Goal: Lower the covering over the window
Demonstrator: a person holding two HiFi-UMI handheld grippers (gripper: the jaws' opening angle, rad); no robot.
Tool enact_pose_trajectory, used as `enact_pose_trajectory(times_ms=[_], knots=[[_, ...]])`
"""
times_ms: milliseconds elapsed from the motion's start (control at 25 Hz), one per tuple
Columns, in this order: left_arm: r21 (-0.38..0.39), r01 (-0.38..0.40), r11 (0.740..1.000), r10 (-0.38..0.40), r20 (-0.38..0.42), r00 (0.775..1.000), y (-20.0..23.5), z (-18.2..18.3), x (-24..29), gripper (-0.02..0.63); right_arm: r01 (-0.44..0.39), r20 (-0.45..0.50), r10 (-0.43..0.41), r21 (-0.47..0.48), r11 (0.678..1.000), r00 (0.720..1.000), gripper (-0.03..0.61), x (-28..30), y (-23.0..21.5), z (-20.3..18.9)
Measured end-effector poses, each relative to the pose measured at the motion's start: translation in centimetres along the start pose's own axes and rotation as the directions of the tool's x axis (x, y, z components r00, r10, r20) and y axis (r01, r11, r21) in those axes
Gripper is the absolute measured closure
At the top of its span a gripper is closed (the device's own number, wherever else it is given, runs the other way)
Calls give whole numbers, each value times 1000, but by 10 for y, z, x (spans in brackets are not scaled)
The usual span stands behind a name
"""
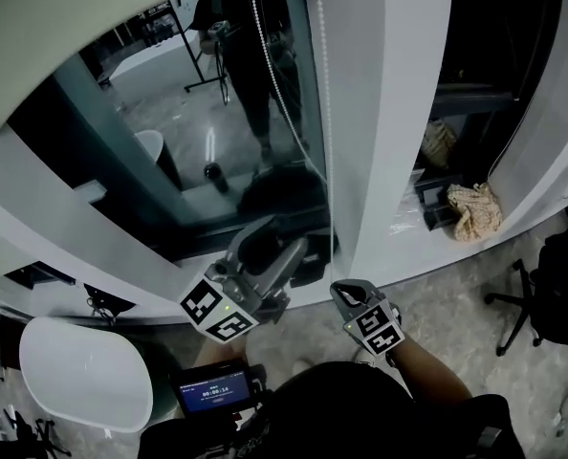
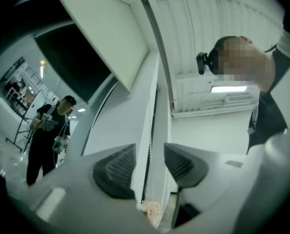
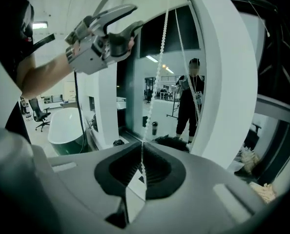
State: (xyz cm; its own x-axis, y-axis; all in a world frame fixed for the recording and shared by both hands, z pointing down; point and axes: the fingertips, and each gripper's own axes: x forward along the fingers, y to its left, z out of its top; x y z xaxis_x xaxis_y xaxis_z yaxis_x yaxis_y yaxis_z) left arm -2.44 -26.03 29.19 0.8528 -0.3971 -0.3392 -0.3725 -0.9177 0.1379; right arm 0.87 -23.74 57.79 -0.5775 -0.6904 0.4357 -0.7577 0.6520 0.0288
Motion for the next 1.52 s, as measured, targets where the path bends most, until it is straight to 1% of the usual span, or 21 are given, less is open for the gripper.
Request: enact_pose_trajectory(times_ms=[120,280,360,440,520,560,600,640,680,760,800,880,920,1000,1080,1160,1200,1280,1400,1440,1520], knots=[[23,31,999,-31,-16,999,-11,1,36,443,-24,-16,25,6,1000,1000,563,-1,13,-8],[7,64,998,-64,6,998,-19,10,62,464,-55,-27,55,23,998,998,563,-5,28,-17],[-10,54,998,-54,12,998,-16,14,65,604,-60,-23,61,45,997,998,563,-9,31,-22],[-28,52,998,-52,0,999,-14,10,68,604,-46,-35,48,66,997,998,563,-14,26,-29],[11,27,1000,-26,-38,999,-8,-3,69,606,-8,-87,14,76,997,996,560,-17,15,-44],[35,6,999,-3,-76,997,-3,-17,69,607,16,-121,-6,84,996,993,557,-20,7,-55],[40,-10,999,15,-125,992,3,-37,67,607,41,-145,-26,99,994,989,554,-23,0,-66],[18,-18,1000,21,-183,983,8,-64,64,609,63,-147,-44,124,990,988,534,-28,-9,-72],[-20,-22,1000,17,-248,969,11,-96,59,608,81,-121,-61,166,983,991,490,-35,-19,-72],[-85,-43,995,7,-388,921,13,-167,41,607,93,12,-101,298,950,995,488,-52,-43,-48],[-103,-58,993,6,-449,894,11,-198,30,607,77,103,-124,369,926,987,488,-63,-56,-26],[-148,-89,985,-1,-523,852,5,-244,9,607,8,290,-159,463,887,944,481,-87,-79,32],[-175,-101,979,-10,-543,840,1,-259,1,607,-31,373,-169,473,881,912,469,-100,-87,65],[-199,-107,974,-27,-573,819,-10,-280,-12,607,-89,510,-164,435,896,844,446,-126,-98,133],[-187,-99,977,-37,-611,791,-21,-299,-24,607,-126,613,-125,350,928,780,445,-148,-98,198],[-186,-98,978,-46,-644,764,-31,-315,-37,607,-146,682,-66,249,957,728,428,-167,-89,256],[-195,-103,975,-52,-658,751,-34,-321,-44,607,-150,704,-35,199,968,710,425,-173,-82,282],[-210,-110,971,-68,-689,721,-40,-333,-58,607,-132,719,7,118,984,695,407,-179,-73,326],[-229,-110,967,-101,-745,660,-52,-358,-83,607,-73,702,-5,81,994,712,405,-175,-75,369],[-238,-111,965,-113,-760,640,-57,-367,-91,607,-62,694,-10,78,995,720,422,-174,-77,378],[-256,-120,959,-132,-782,610,-66,-381,-107,607,-33,683,-15,57,998,730,539,-173,-79,389]])
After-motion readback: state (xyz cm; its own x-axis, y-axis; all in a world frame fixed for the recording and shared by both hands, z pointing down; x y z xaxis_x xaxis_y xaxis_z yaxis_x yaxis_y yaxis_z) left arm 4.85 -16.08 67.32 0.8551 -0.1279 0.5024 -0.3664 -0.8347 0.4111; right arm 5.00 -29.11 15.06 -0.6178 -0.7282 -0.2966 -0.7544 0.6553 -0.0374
